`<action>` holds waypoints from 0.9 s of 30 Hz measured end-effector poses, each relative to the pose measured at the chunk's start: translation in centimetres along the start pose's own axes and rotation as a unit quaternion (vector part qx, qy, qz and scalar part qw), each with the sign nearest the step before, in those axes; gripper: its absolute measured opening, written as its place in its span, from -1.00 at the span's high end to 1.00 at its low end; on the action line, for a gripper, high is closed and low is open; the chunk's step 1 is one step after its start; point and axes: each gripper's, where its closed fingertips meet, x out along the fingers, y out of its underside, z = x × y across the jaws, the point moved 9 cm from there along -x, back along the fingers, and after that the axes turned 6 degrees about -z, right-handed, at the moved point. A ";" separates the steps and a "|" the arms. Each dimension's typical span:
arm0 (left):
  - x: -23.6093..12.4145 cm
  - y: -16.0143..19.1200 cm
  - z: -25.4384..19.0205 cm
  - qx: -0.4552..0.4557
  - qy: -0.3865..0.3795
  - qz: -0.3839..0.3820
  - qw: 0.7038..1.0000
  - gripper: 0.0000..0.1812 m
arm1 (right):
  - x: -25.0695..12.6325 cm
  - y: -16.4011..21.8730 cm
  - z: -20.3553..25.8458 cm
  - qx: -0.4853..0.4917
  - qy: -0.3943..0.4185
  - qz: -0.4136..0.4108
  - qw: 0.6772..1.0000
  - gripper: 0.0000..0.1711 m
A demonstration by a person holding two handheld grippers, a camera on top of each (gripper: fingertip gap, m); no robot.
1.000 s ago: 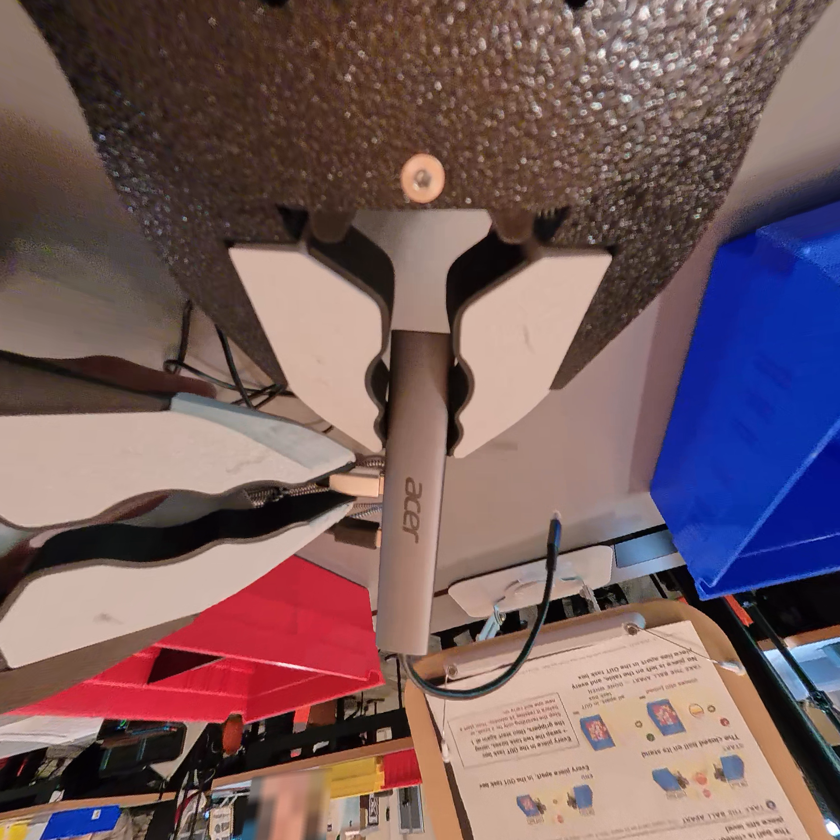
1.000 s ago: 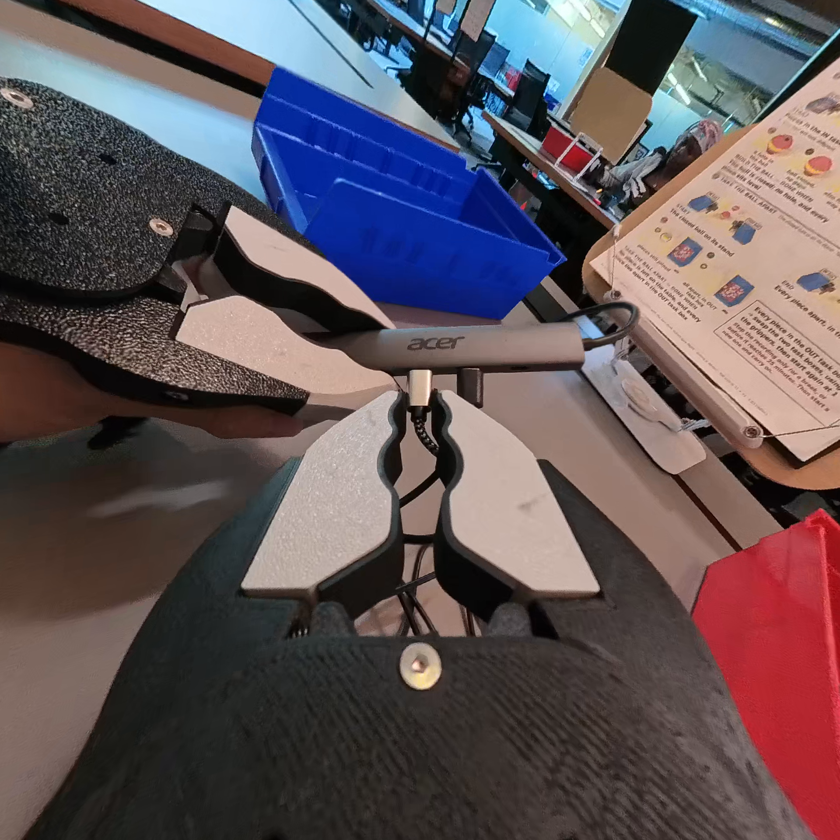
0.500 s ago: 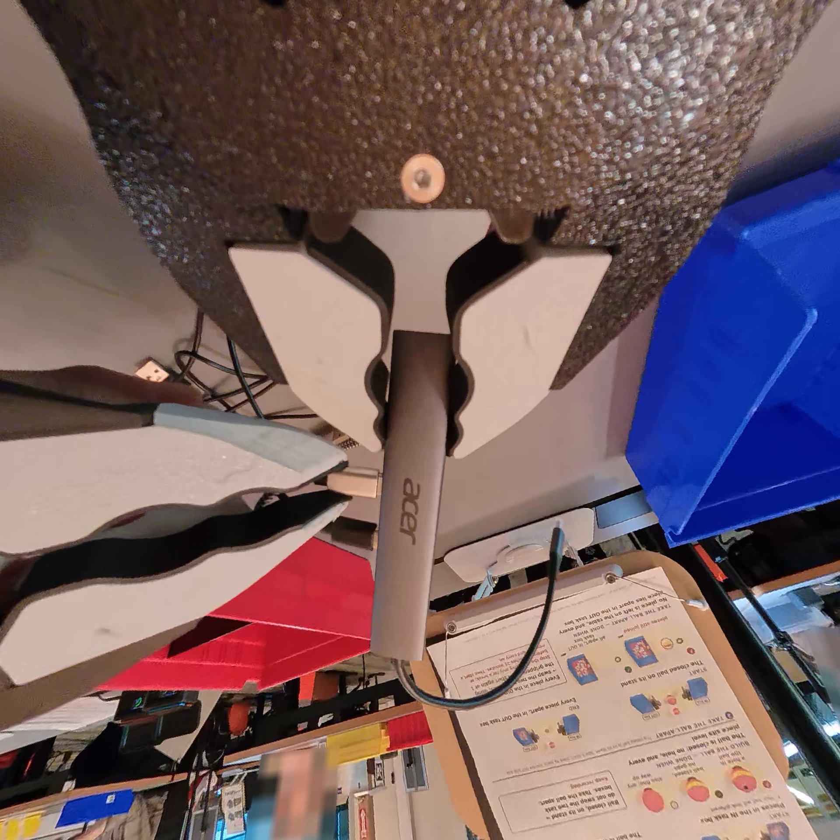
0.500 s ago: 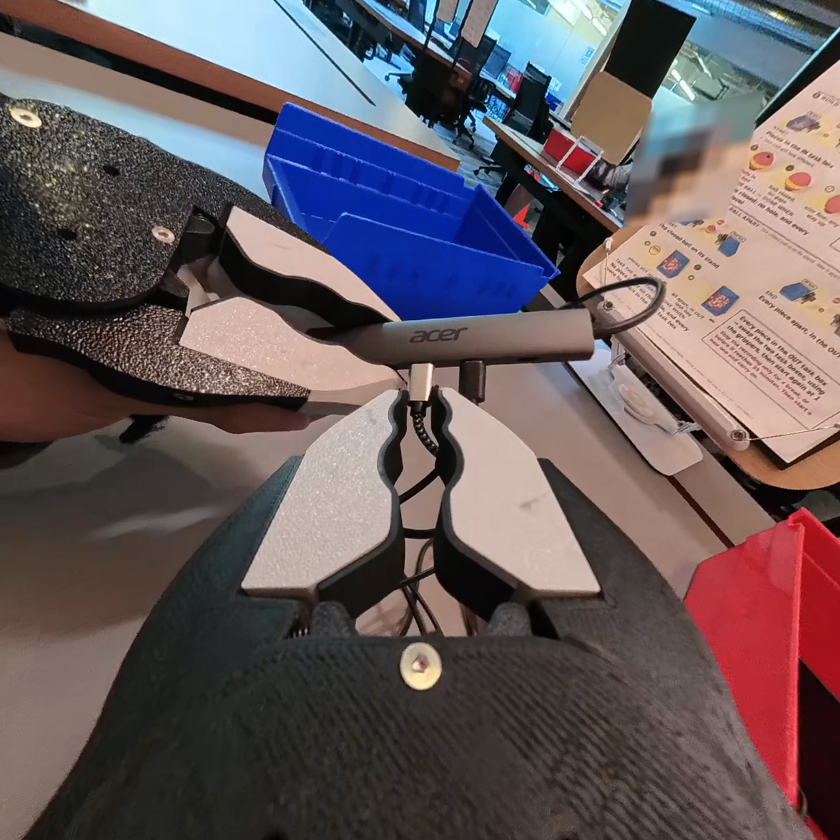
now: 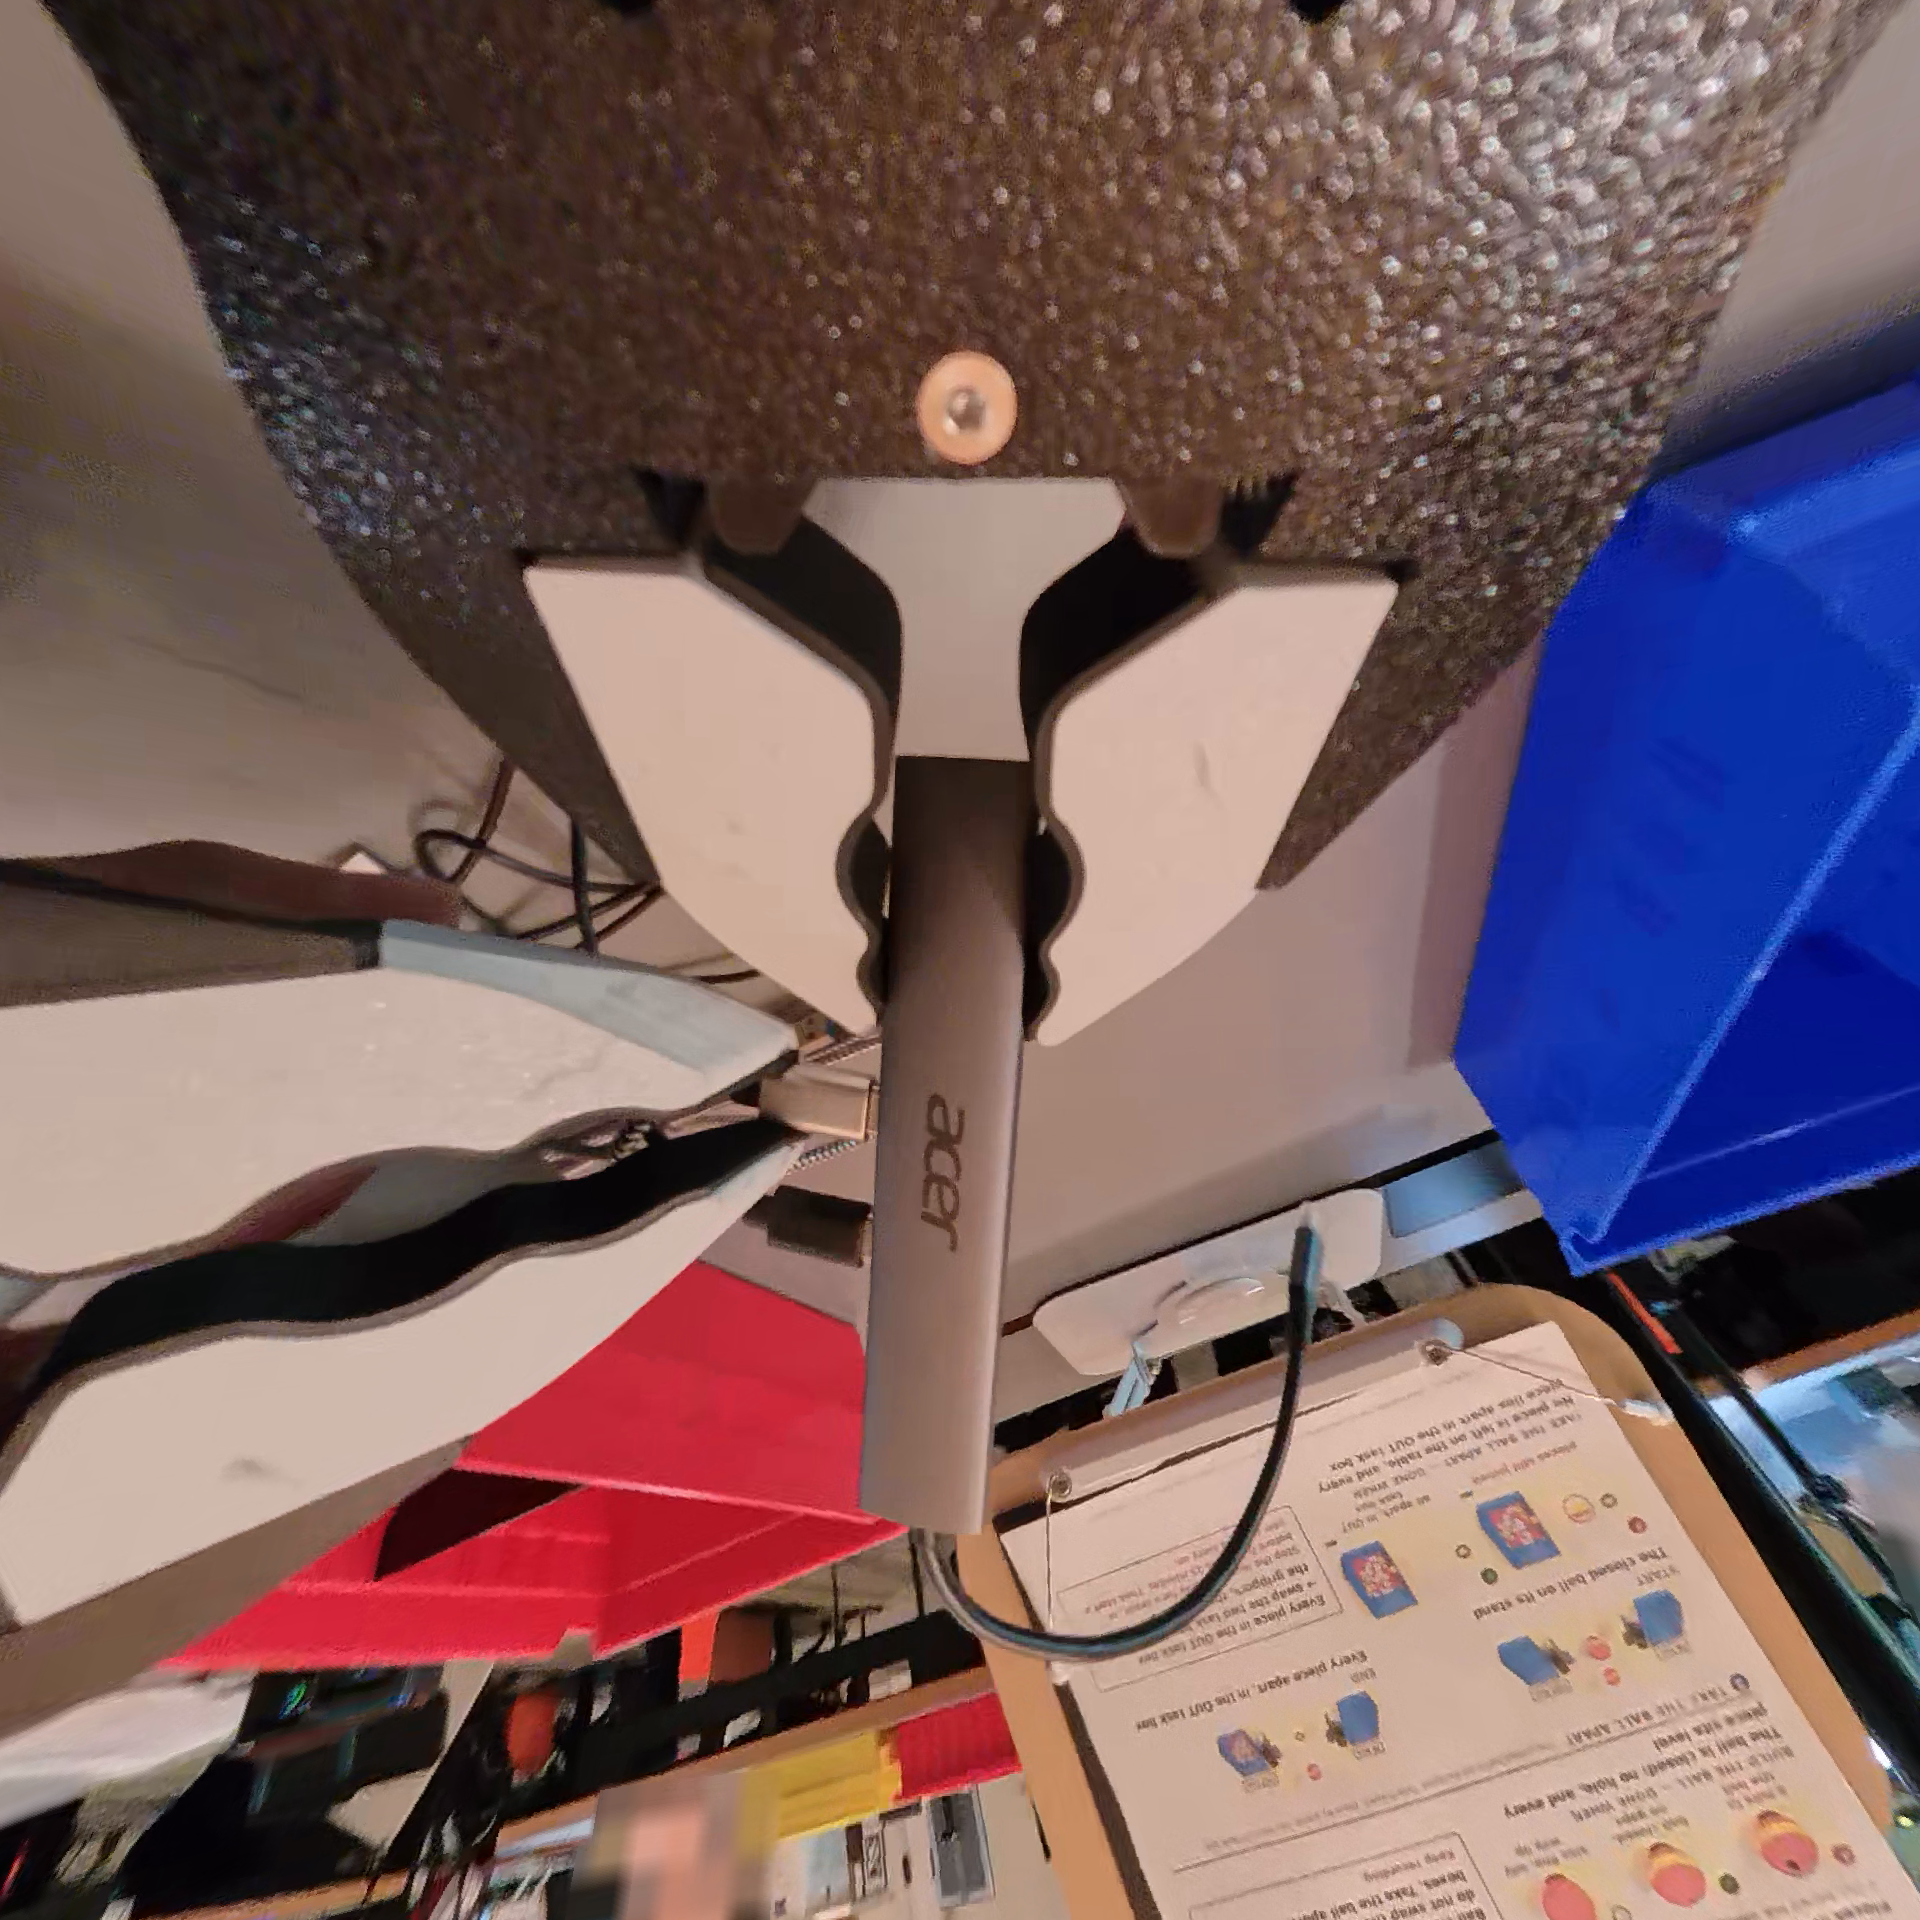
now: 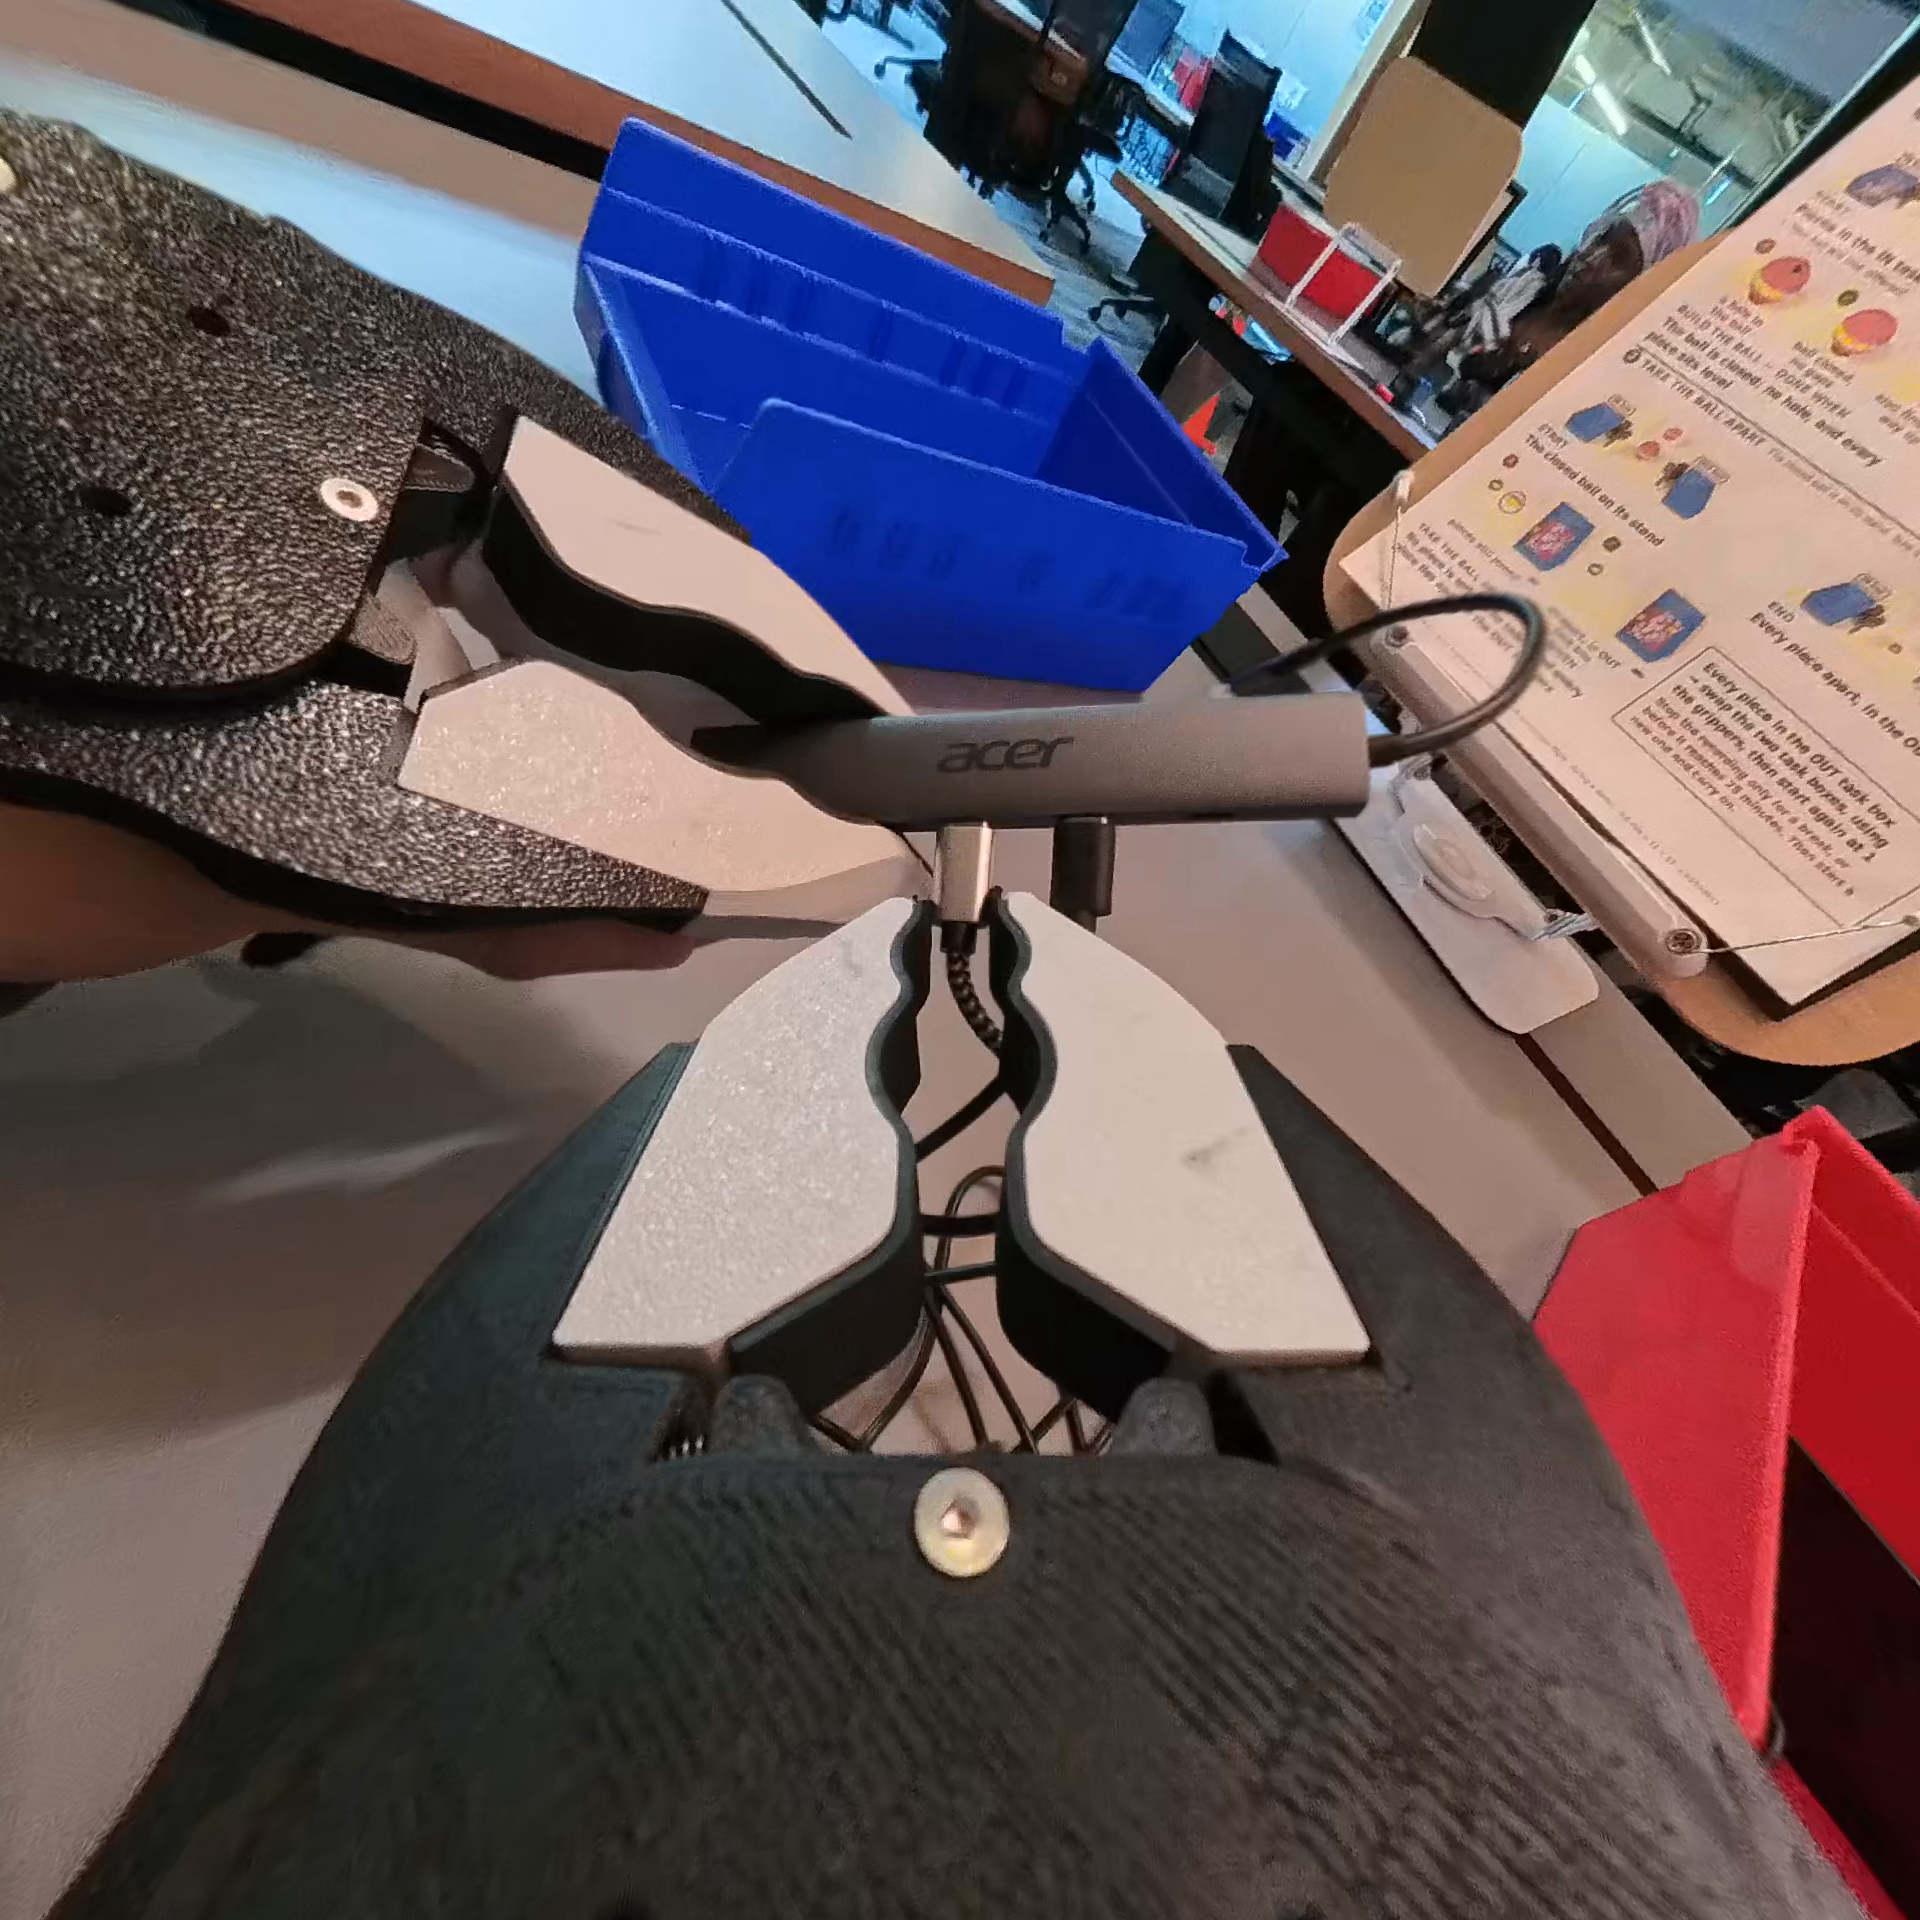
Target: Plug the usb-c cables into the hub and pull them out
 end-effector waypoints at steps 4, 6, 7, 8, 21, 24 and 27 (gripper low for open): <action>0.1 0.7 0.1 -0.020 0.011 -0.003 1.000 0.76 | 0.4 0.7 0.3 -0.002 0.012 -0.012 1.000 0.87; 0.1 0.7 0.1 -0.016 0.006 -0.004 1.000 0.76 | 0.6 0.7 0.5 0.004 0.027 -0.022 0.999 0.87; 0.2 0.7 0.1 -0.017 0.006 -0.006 1.000 0.75 | 0.7 0.8 0.6 0.009 0.033 -0.030 0.999 0.87; 0.2 0.7 0.1 -0.020 0.007 -0.009 1.000 0.75 | 0.8 0.8 0.6 0.013 0.037 -0.038 0.998 0.87; 0.3 1.5 0.1 -0.170 0.054 -0.029 0.984 0.76 | 0.4 1.4 0.4 0.025 0.033 -0.093 0.995 0.87; 0.1 1.3 0.5 -0.182 0.061 -0.030 0.981 0.76 | 0.3 0.5 1.0 -0.013 0.049 -0.063 0.997 0.87; -0.1 1.0 0.6 -0.141 0.041 -0.036 0.989 0.76 | 0.1 -0.2 1.3 -0.051 0.066 -0.038 0.996 0.87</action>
